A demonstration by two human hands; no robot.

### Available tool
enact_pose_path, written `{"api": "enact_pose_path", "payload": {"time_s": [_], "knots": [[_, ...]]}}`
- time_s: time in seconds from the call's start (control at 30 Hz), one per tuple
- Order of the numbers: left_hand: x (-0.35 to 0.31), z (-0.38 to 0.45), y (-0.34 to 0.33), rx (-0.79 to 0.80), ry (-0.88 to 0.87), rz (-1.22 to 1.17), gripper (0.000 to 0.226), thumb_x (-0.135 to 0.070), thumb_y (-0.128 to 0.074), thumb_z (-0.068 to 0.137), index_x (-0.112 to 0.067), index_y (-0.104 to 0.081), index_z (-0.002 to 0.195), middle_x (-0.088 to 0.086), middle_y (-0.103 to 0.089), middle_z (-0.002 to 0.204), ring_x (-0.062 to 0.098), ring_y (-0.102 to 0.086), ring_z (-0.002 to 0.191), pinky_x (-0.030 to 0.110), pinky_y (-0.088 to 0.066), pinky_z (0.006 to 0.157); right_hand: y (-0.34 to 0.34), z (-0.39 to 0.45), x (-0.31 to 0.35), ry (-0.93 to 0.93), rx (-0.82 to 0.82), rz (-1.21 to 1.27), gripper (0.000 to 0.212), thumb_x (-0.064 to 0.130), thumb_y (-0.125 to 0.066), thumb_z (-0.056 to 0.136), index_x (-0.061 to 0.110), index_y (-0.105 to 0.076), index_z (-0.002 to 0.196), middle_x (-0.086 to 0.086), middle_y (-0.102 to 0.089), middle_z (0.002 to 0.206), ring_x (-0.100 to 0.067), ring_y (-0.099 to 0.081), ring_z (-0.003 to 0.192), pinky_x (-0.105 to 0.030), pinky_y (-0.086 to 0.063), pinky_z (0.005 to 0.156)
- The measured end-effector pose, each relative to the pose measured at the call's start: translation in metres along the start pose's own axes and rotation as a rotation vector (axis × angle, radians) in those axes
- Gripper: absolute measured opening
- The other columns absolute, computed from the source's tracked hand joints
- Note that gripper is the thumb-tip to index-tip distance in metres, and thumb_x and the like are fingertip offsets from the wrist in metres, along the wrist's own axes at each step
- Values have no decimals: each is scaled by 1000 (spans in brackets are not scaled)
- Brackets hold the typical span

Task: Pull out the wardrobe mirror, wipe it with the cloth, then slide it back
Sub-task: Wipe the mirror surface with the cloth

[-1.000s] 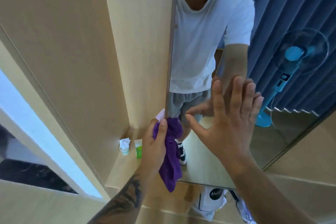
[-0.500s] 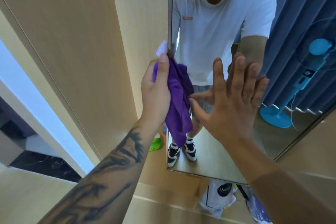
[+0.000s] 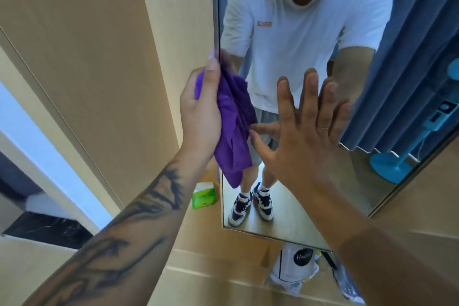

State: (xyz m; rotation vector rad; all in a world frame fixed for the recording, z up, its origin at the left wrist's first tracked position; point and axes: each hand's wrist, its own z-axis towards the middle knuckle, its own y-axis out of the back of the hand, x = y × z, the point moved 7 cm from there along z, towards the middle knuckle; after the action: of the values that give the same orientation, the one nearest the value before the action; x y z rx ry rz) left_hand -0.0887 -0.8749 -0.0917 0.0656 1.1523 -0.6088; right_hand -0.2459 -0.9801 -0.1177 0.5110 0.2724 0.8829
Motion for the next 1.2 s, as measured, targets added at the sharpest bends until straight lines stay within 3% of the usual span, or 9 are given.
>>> {"api": "enact_pose_path", "payload": {"time_s": [0.1, 0.2, 0.43, 0.57, 0.73, 0.83, 0.97, 1.1, 1.2], "knots": [[5, 3, -2, 59, 0, 24, 13, -48, -70, 92, -37, -72, 86, -6, -74, 89, 17, -71, 90, 40, -59, 87, -3, 1, 0, 3, -12, 6, 94, 75, -48, 95, 26, -12, 166, -17, -12, 170, -44, -10, 156, -61, 4, 125], [33, -10, 7, 113, 66, 58, 24, -49, -71, 95, -25, -69, 93, 10, -75, 93, 31, -74, 91, 53, -61, 89, -4, 1, -1, 0, -34, 0, 95, 77, -47, 95, 25, -11, 167, -19, -20, 170, -43, -8, 155, -61, 3, 125], [91, -69, 32, 131, 222, 109, 29, -64, -72, 90, -38, -72, 102, -5, -78, 99, 18, -76, 89, 44, -61, 80, -2, -3, -3, -5, 19, 1, 99, 81, -45, 93, 27, -9, 167, -16, -13, 173, -41, -2, 158, -65, -3, 126], [78, -62, 29, 106, 207, 85, 32, -63, -70, 93, -32, -70, 102, -1, -78, 100, 28, -76, 91, 58, -62, 86, -5, -4, -3, -17, 63, -16, 101, 83, -43, 92, 29, -1, 167, -10, 2, 173, -31, 27, 156, -60, 8, 127], [14, -18, 9, 104, 43, -16, 14, -27, -70, 99, -22, -64, 111, -19, -75, 92, 2, -71, 87, 19, -55, 78, -3, -6, 1, -52, 88, -55, 102, 81, -46, 93, 26, -5, 168, -15, -6, 173, -35, 10, 158, -65, 1, 127], [-3, -11, -3, 243, -1, -92, 31, -8, -67, 96, -19, -56, 123, -14, -77, 103, 8, -72, 100, 23, -56, 86, 3, -7, 3, -74, 83, -59, 99, 75, -53, 93, 23, -14, 168, -18, -12, 173, -39, -6, 159, -65, -2, 127], [39, -32, 9, 352, 162, -116, 60, 0, -68, 82, -15, -44, 135, 12, -70, 126, 40, -66, 122, 58, -57, 99, 0, -18, 5, -78, 81, -70, 99, 74, -50, 92, 25, -8, 168, -15, -6, 173, -39, -3, 160, -60, 4, 128], [102, -61, 28, 384, 348, 25, 63, -4, -70, 70, -31, -45, 121, -12, -74, 100, 10, -74, 95, 27, -61, 72, -14, -53, 2, -118, 144, -98, 97, 70, -55, 94, 29, -5, 167, -8, 2, 174, -33, 4, 161, -63, -4, 128], [124, -72, 36, 419, 427, 69, 70, -6, -72, 67, -32, -44, 125, -4, -70, 109, 14, -74, 96, 32, -63, 74, -22, -68, 4, -163, 166, -101, 98, 69, -57, 94, 29, -5, 167, -11, 0, 174, -35, 2, 161, -66, -12, 126]]}}
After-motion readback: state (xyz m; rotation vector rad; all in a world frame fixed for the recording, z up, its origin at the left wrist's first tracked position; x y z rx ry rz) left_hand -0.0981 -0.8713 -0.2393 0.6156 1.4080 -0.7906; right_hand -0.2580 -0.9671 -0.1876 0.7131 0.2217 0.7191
